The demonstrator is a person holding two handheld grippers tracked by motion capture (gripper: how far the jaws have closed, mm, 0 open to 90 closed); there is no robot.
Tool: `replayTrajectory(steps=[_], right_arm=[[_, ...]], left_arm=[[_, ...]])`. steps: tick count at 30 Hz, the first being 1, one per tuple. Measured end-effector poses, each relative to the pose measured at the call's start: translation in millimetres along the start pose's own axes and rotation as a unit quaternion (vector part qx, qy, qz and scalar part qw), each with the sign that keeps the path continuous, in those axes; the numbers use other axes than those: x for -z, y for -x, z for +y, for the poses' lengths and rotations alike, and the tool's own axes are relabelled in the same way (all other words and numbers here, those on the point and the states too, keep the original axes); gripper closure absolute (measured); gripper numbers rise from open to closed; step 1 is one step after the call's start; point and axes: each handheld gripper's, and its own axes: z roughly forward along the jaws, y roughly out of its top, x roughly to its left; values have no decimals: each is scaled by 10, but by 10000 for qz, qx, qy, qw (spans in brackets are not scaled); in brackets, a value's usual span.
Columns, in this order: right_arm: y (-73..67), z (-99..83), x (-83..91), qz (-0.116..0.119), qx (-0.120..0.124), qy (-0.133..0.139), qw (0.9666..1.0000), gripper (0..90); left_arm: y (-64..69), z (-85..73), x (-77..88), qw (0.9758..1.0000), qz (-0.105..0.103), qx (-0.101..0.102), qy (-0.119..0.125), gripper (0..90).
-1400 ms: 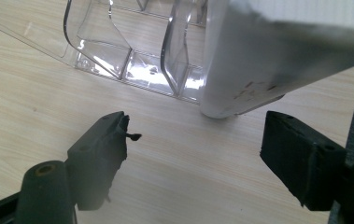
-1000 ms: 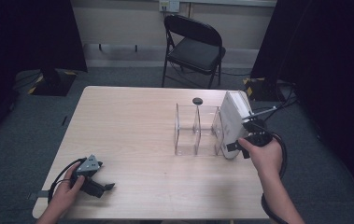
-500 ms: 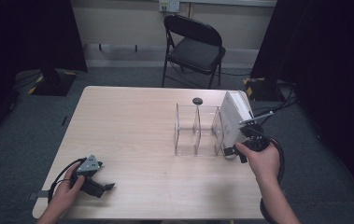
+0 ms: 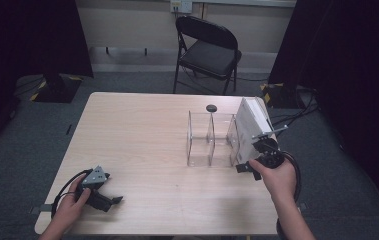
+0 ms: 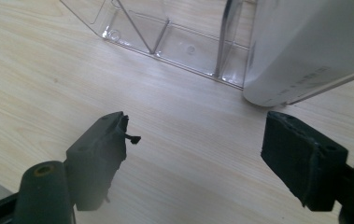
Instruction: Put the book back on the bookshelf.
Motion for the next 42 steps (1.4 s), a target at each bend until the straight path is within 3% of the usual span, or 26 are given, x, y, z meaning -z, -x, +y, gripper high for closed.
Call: replayTrajectory(steps=[22, 34, 39, 42], right_arm=[[-273, -46, -311, 513, 345, -50, 9981, 171], [-447, -34, -470, 539, 757, -20, 9957, 161], [-521, -43, -539, 681, 760, -98, 9947, 160], [-562, -47, -583, 665, 895, -108, 9937, 159]], left_arm=[[-9, 2, 7, 10000, -1, -68, -61, 0], [-9, 2, 6, 10000, -4, -69, -62, 0], [-8, 1, 7, 10000, 2, -64, -60, 0], [-8, 2, 7, 10000, -2, -68, -61, 0]])
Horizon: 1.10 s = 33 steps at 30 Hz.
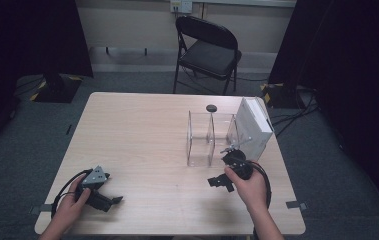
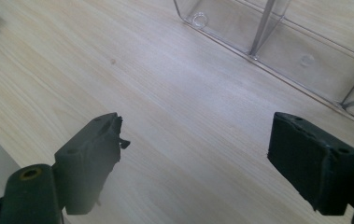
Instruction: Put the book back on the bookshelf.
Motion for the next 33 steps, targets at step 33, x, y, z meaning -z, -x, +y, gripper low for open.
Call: replayTrajectory(steps=[33], right_arm=[[-294, -22, -513, 466, 524, 11, 9975, 159]], left_arm=[[1, 0, 0, 10000, 3, 5, 3, 0]])
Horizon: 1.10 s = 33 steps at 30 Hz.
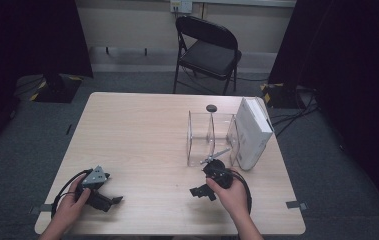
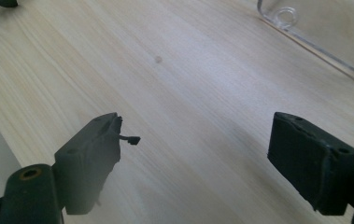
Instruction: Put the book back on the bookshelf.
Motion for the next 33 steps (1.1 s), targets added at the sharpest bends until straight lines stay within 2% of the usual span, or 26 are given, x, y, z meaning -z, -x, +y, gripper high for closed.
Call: replayTrajectory(steps=[4, 7, 13, 19, 24, 26, 28, 30, 33], right_arm=[[-5, -11, -55, 16, 76, -33, 10000, 159], [-11, -19, -92, 32, 1, -54, 10000, 160], [-30, -39, -209, 72, 140, -47, 9999, 163], [-61, -52, -301, 89, 138, -150, 9998, 164], [-72, -60, -346, 103, 207, -97, 9997, 165], [-89, -59, -363, 35, 295, -83, 9995, 163], [-102, -56, -384, -9, 403, -12, 9992, 156], [-116, -57, -399, 3, 378, 49, 9993, 139], [-123, -72, -420, -55, 535, 174, 9984, 135]], left_arm=[[-1, 0, 0, 10000, -2, -7, -3, 0], [-1, 0, 0, 10000, -3, -4, -2, 0], [-1, 0, 0, 10000, -1, -7, -3, 0], [-1, 0, 0, 10000, -2, -7, -3, 0], [-1, 0, 0, 10000, -1, -7, 0, 0], [-1, 0, 0, 10000, -2, -5, -1, 0], [-1, 0, 0, 10000, -2, -6, 0, 0], [0, 0, 0, 10000, 4, 0, 2, 0], [0, 0, -1, 10000, -1, -6, 2, 0]])
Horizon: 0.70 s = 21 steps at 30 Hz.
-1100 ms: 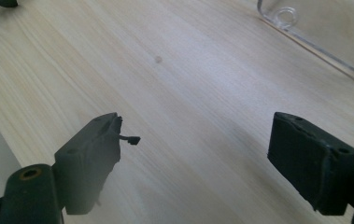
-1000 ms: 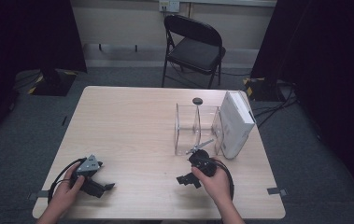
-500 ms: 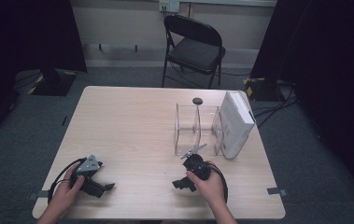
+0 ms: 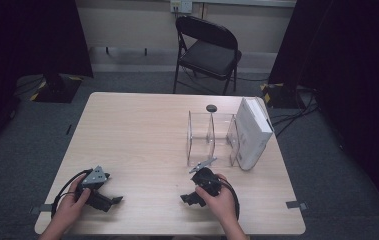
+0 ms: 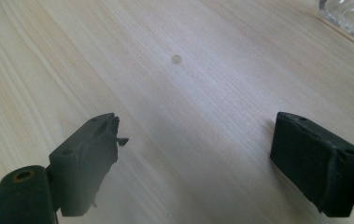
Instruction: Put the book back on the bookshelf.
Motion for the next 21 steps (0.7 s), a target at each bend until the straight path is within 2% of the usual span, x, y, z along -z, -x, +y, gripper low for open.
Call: replayTrajectory(steps=[1, 2, 5, 9, 10, 15, 17, 21], right_arm=[[0, 0, 0, 0, 0, 0, 10000, 135], [-2, -21, -26, -77, 224, 178, 9996, 133], [-26, -50, -44, -232, 382, 289, 9986, 130], [-49, -71, -63, -311, 515, 381, 9975, 124], [-57, -91, -80, -385, 594, 493, 9963, 123], [-77, -120, -101, -471, 629, 634, 9949, 121], [-94, -135, -111, -577, 715, 670, 9935, 119], [-98, -142, -122, -574, 715, 728, 9931, 108]], left_arm=[[0, 0, 0, 10000, 0, 0, 0, 0], [0, 0, 1, 10000, -2, 1, -3, 0], [0, 0, 0, 10000, 2, 0, -1, 0], [0, 0, 0, 10000, 2, 1, -1, 0], [0, 0, 0, 10000, 0, -1, -2, 0], [0, 0, 0, 10000, 2, 0, 1, 0], [0, 0, 0, 10000, 2, 0, 1, 0], [0, 0, 0, 10000, 2, -1, 0, 0]])
